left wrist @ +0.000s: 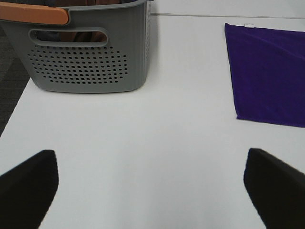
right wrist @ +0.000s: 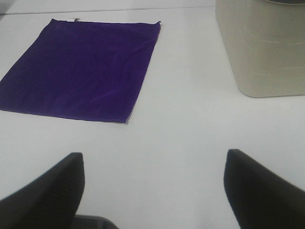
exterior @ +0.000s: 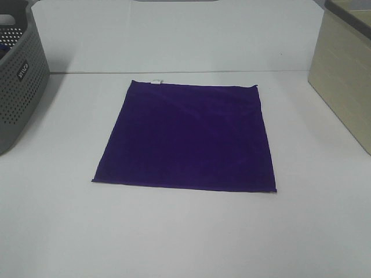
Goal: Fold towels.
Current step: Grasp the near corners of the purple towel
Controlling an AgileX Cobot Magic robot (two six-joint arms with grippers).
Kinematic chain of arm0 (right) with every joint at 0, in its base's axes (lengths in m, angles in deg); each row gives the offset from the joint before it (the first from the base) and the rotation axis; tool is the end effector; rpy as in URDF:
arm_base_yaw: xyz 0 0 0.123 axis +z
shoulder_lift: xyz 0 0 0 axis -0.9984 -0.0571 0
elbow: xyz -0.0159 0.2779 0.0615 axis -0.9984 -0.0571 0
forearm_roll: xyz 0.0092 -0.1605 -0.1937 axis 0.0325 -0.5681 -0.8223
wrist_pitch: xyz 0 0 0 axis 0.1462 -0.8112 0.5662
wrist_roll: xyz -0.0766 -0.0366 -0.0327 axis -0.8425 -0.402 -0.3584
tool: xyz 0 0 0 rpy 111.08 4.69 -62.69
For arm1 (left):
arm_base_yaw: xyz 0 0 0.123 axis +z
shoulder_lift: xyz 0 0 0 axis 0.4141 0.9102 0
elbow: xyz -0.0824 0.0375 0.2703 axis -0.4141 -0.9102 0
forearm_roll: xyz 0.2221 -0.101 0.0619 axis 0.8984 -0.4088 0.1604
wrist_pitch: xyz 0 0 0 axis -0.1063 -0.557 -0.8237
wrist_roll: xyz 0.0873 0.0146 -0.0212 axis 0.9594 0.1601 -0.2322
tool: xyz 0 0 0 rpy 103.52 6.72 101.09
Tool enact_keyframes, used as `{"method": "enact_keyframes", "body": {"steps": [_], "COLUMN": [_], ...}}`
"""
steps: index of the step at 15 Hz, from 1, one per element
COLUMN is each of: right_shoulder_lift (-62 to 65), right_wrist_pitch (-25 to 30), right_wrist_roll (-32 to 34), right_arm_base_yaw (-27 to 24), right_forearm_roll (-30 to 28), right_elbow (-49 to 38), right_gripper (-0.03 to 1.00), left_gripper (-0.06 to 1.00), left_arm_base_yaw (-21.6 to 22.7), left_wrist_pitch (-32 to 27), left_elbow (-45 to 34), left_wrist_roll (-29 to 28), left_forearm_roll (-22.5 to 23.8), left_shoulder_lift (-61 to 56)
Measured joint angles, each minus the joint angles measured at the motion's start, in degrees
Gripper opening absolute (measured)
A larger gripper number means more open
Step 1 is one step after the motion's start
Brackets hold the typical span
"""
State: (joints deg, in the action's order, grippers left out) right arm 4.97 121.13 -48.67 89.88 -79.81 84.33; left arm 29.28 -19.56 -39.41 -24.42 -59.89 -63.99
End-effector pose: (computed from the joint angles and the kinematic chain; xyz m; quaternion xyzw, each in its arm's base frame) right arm -0.0063 0.0058 0.2775 -0.0327 0.8507 0.0486 0.5223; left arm -0.0046 -0.0050 0.2776 -0.0287 0.8488 -0.0032 0.5278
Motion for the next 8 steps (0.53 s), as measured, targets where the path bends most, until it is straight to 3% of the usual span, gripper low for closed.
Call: {"method": "enact_keyframes", "body": {"steps": [8], "right_shoulder_lift": [0.0], "right_wrist_pitch": [0.0], "right_wrist_roll": [0.0], "right_arm_base_yaw": [0.0], "right_forearm_roll": [0.0], "right_elbow": [0.0], "right_gripper": [0.79], "left_gripper": [0.99], "left_arm_base_yaw": [0.0], "left_wrist_pitch": [0.0], "left_elbow": [0.0], "left_wrist_roll": [0.0], "left_forearm_roll": [0.0], "left_shoulder_lift": [0.0]}}
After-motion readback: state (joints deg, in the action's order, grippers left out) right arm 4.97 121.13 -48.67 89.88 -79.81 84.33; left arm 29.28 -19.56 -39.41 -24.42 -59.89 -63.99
